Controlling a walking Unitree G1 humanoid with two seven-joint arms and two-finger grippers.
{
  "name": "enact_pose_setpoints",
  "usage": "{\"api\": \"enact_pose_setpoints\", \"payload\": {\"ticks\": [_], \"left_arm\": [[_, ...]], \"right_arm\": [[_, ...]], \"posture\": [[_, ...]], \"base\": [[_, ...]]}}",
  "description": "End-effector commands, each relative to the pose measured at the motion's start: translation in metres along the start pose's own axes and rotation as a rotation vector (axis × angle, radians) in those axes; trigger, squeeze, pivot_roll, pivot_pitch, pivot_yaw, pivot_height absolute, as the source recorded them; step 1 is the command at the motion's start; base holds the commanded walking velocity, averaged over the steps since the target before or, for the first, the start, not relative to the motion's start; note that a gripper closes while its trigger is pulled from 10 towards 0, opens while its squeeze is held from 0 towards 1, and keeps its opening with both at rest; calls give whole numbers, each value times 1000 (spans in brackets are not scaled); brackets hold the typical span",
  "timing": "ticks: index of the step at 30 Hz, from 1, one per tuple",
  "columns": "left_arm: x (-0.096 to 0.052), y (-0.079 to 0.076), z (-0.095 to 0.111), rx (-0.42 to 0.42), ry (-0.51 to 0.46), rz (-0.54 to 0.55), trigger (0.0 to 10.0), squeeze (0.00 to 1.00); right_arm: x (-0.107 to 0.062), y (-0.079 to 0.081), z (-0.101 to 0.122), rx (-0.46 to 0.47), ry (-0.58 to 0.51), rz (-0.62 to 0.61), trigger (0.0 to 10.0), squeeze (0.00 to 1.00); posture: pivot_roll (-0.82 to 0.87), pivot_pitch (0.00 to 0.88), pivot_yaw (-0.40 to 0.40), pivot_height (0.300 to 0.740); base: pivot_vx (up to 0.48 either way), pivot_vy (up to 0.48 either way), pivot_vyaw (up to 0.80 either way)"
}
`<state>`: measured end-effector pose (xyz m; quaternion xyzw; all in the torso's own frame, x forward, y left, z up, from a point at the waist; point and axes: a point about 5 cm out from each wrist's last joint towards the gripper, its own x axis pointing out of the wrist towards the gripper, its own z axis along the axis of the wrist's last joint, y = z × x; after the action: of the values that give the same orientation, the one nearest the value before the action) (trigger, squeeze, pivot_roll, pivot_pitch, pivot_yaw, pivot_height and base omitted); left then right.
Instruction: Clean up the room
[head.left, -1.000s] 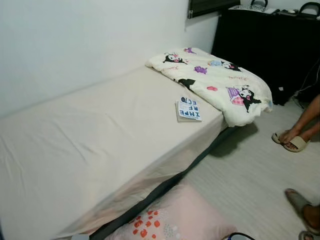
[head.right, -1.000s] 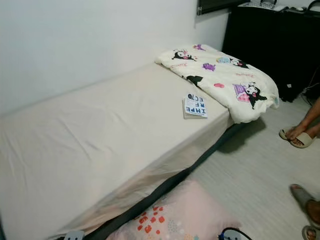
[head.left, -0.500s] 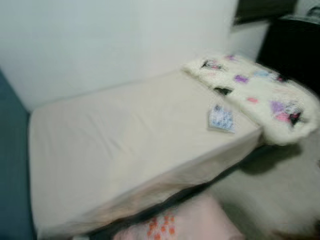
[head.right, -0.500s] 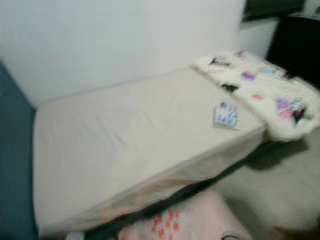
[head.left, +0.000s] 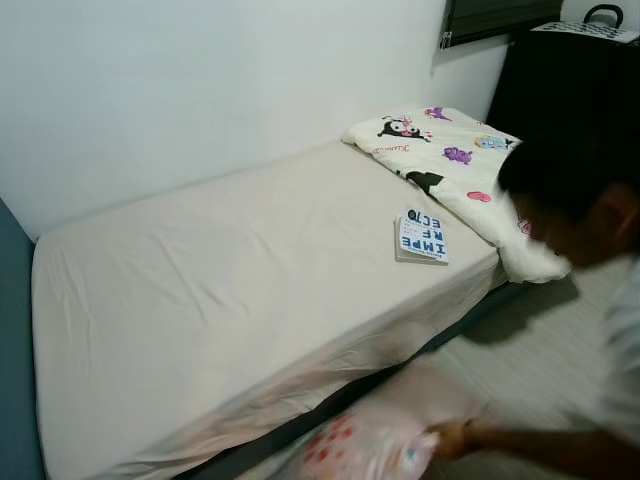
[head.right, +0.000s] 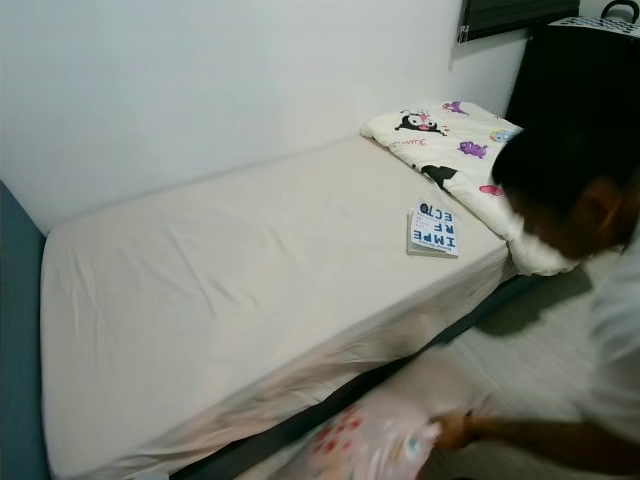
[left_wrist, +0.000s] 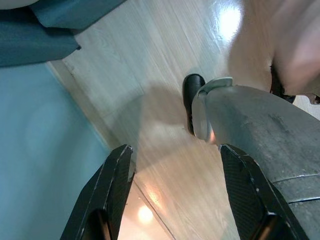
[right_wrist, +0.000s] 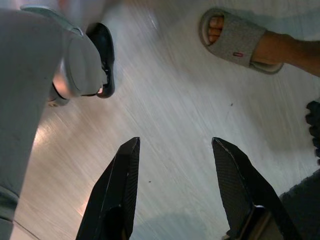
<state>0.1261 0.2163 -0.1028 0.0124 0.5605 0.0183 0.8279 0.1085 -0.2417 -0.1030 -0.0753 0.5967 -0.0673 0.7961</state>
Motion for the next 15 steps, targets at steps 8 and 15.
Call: {"api": "enact_pose_setpoints", "payload": {"ticks": [8, 15], "left_arm": [[-1, 5, 1, 4, -4, 6, 10000, 0], [0, -1, -2, 10, -5, -5, 10000, 0]], "right_arm": [[0, 2, 0, -1, 4, 9, 10000, 0], [0, 1, -3, 7, 3, 16, 10000, 0]], "posture": [[-83, 32, 39, 740], [-80, 34, 40, 740]], "base": [[0, 0, 0], [0, 0, 0]]}}
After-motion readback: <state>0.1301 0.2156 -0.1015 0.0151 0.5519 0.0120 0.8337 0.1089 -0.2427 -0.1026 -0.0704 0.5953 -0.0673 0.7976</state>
